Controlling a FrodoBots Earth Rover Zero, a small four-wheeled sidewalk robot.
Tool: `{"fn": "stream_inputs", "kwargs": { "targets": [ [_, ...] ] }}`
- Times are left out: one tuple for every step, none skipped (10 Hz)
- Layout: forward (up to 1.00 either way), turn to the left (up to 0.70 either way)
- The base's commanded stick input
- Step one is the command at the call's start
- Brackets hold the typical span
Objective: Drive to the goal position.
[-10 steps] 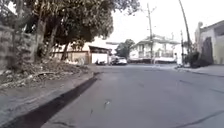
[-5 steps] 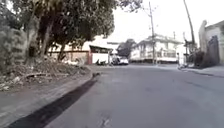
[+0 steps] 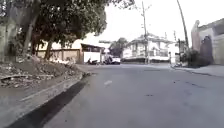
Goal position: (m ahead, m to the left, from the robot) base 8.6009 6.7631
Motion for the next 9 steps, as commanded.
{"fn": "stream_inputs", "kwargs": {
  "targets": [
    [1.00, 0.00],
    [1.00, 0.00],
    [1.00, 0.00],
    [1.00, 0.00],
    [1.00, 0.00],
    [1.00, 0.00],
    [1.00, 0.00],
    [1.00, 0.00],
    [1.00, 0.00]
  ]
}}
